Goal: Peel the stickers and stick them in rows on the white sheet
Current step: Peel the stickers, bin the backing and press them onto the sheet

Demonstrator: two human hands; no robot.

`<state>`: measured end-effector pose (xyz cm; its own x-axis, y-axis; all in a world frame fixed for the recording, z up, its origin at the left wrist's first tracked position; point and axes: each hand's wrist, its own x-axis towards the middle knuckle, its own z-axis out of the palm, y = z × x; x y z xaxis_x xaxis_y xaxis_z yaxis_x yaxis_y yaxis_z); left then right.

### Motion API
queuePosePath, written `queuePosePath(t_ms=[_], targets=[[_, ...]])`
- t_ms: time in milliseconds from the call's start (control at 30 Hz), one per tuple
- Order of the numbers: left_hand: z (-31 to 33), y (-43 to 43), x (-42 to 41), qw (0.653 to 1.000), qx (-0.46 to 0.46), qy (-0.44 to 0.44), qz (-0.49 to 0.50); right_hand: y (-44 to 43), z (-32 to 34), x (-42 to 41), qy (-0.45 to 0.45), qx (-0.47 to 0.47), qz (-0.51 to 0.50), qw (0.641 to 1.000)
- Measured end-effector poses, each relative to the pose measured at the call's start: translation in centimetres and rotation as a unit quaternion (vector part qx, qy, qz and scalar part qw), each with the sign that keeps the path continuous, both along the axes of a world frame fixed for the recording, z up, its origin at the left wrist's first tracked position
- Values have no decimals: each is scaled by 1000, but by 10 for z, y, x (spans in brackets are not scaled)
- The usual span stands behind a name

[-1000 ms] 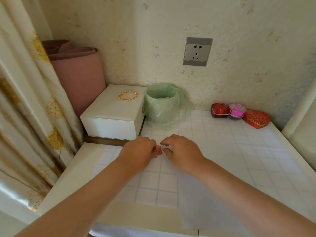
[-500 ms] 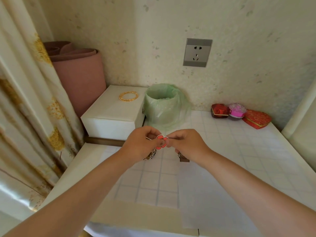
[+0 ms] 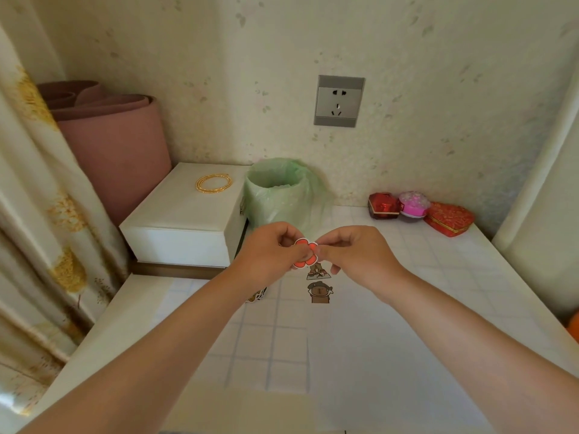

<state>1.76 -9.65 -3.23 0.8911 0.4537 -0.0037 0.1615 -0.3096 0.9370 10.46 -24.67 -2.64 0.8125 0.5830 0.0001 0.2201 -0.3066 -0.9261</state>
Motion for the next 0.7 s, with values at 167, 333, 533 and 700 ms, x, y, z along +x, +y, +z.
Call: queuePosePath(t_ms=[167,333,533,700], targets=[[1,-11,12,1000,19,-21,0,-4,-3,7,-68,-23,-41,997],[4,-22,20,999,19,-42,2,-10,-7,12,-150,-46,-73,985],[5,-23,17,998,12,-65,-1,-12,-3,10,-163,-36,-62,984],[10,-22,16,995,-54,-89,8,-13,13,9,50,74,-28,996]])
